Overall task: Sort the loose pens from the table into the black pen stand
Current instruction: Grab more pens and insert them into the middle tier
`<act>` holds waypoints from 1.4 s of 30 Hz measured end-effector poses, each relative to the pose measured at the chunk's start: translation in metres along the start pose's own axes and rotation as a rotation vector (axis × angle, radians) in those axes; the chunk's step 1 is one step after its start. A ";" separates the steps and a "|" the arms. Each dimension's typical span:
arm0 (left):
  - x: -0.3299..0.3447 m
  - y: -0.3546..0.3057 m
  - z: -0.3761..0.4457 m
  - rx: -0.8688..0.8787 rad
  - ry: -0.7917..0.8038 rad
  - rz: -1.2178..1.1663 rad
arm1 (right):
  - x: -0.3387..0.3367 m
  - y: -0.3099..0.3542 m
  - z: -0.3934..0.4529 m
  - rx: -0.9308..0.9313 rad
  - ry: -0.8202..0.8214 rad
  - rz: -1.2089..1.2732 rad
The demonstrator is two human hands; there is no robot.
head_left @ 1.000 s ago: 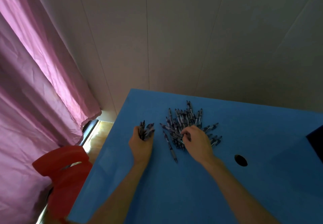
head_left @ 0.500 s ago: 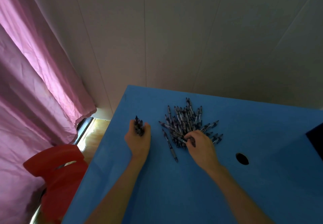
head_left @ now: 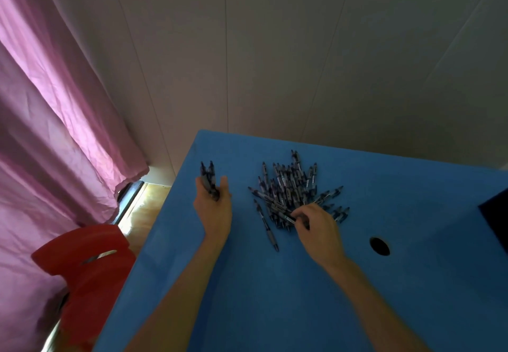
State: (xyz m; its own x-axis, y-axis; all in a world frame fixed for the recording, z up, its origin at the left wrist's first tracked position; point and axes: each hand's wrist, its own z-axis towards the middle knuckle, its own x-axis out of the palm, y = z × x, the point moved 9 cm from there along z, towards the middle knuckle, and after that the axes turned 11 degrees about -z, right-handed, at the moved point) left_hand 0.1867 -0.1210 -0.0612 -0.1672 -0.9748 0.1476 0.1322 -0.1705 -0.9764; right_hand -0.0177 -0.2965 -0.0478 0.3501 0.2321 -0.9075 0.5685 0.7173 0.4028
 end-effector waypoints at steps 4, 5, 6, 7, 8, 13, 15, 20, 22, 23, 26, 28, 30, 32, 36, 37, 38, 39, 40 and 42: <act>0.000 0.008 -0.003 -0.034 -0.036 0.079 | -0.007 0.004 0.003 -0.008 -0.037 0.015; 0.002 0.012 -0.005 -0.058 -0.019 0.076 | -0.008 0.005 0.004 -0.012 -0.042 0.014; 0.004 0.017 -0.007 -0.089 0.005 0.087 | -0.009 0.006 0.005 -0.016 -0.046 0.011; 0.006 0.022 -0.008 -0.116 0.031 0.103 | -0.009 0.006 0.006 -0.020 -0.048 0.008; 0.007 0.027 -0.009 -0.135 0.050 0.122 | -0.009 0.006 0.006 -0.022 -0.049 0.008; 0.010 0.016 -0.009 -0.093 0.039 0.127 | -0.011 0.001 0.007 -0.030 -0.053 0.017; 0.012 0.015 -0.010 -0.074 0.055 0.140 | -0.011 -0.002 0.007 -0.029 -0.055 0.019; 0.012 0.026 -0.012 -0.159 0.059 0.175 | -0.007 -0.005 0.004 -0.030 -0.057 0.004; 0.013 0.027 -0.011 -0.195 0.076 0.203 | -0.006 -0.006 0.003 -0.024 -0.048 0.007; 0.014 0.027 -0.011 -0.203 0.090 0.212 | -0.006 -0.006 0.002 -0.021 -0.042 0.008; 0.015 0.015 -0.015 -0.221 0.115 0.239 | -0.010 -0.002 0.001 -0.025 -0.021 0.015; 0.018 0.000 -0.017 -0.198 0.156 0.282 | -0.018 0.003 0.001 -0.026 -0.015 0.032; 0.026 -0.022 -0.020 -0.167 0.224 0.348 | -0.029 0.005 0.000 -0.006 -0.009 0.076; 0.037 -0.043 -0.023 -0.117 0.287 0.375 | -0.034 0.006 0.000 0.021 0.023 0.144; 0.057 -0.085 -0.034 -0.032 0.388 0.429 | -0.061 0.013 -0.003 0.049 0.023 0.198; 0.062 -0.092 -0.038 -0.037 0.413 0.430 | -0.070 0.014 -0.005 0.050 0.011 0.192; 0.067 -0.098 -0.041 -0.046 0.442 0.439 | -0.079 0.015 -0.008 0.054 -0.001 0.187; 0.072 -0.102 -0.047 -0.051 0.474 0.455 | -0.088 0.014 -0.012 0.062 -0.009 0.180; 0.077 -0.108 -0.054 -0.052 0.505 0.475 | -0.097 0.012 -0.018 0.071 -0.012 0.171; 0.088 -0.117 -0.068 -0.058 0.561 0.504 | -0.113 0.007 -0.031 0.080 -0.017 0.144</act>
State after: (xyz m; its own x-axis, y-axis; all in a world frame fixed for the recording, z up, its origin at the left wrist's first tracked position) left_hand 0.0900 -0.1770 0.0558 -0.5744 -0.7109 -0.4058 0.2753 0.2991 -0.9136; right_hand -0.0761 -0.2973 0.0544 0.4445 0.3168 -0.8379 0.5687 0.6230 0.5372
